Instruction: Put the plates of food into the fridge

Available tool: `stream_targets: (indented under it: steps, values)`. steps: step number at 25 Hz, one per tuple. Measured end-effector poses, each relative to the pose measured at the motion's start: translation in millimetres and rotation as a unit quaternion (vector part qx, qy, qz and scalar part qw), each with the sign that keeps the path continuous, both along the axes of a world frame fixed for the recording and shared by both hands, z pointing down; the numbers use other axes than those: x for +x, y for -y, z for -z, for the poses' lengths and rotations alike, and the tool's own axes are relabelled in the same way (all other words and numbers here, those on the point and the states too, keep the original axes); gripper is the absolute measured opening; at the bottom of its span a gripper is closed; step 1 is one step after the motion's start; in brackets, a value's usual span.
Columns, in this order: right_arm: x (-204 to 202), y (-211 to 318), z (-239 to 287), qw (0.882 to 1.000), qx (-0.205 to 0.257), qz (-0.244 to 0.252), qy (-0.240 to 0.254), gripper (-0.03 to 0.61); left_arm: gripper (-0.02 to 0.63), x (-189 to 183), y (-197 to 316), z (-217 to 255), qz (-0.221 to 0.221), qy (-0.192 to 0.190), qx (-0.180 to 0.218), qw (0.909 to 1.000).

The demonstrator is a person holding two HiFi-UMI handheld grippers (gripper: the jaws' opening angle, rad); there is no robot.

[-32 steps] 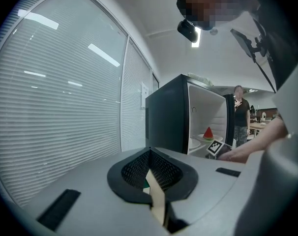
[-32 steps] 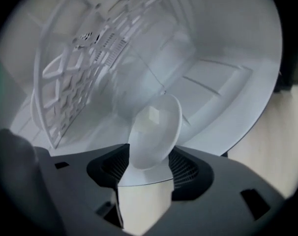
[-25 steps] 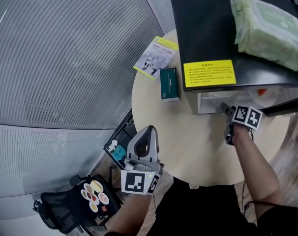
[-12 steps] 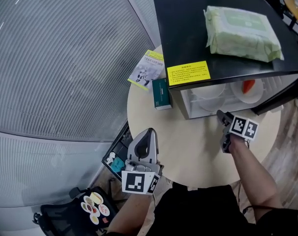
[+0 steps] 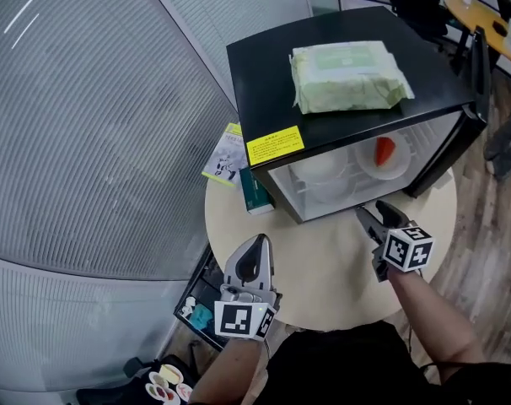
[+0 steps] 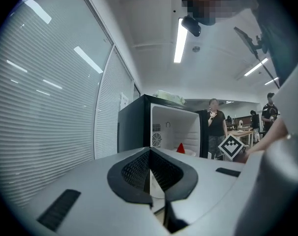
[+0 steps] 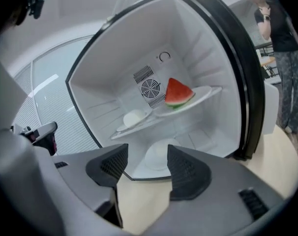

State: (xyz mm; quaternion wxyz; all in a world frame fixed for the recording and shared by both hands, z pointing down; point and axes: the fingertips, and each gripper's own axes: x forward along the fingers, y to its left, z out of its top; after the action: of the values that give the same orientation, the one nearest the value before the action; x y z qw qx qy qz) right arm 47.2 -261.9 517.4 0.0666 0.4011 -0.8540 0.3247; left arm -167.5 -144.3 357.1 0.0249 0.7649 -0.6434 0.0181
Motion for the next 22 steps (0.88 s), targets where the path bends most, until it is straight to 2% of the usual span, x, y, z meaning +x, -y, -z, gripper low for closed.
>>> stream_targets:
  steps: [7, 11, 17, 20, 22]
  values:
    - [31.0, -18.5, 51.0, 0.995, 0.092, -0.01, -0.033, 0.256, 0.003, 22.8, -4.6, 7.0, -0.03, -0.005, 0.014, 0.9994]
    - [48.7, -29.7, 72.0, 0.99, 0.129, -0.017, -0.063, 0.256, 0.003, 24.5, -10.3, 2.1, -0.033, -0.01, 0.017, 0.9993]
    - [64.4, -53.4, 107.8, 0.978, 0.194, -0.011, -0.077, 0.255, 0.003, 32.2, -16.7, 9.6, -0.036, -0.027, 0.012, 0.9989]
    - [67.2, -62.3, 116.5, 0.976, 0.206, -0.012, -0.067, 0.24, 0.003, 33.7, -18.0, 18.8, -0.035, -0.023, 0.017, 0.999]
    - [73.3, -67.0, 119.7, 0.976, 0.207, -0.019, -0.06, 0.203, 0.003, 36.7, -19.6, 21.3, -0.037, -0.019, 0.018, 0.999]
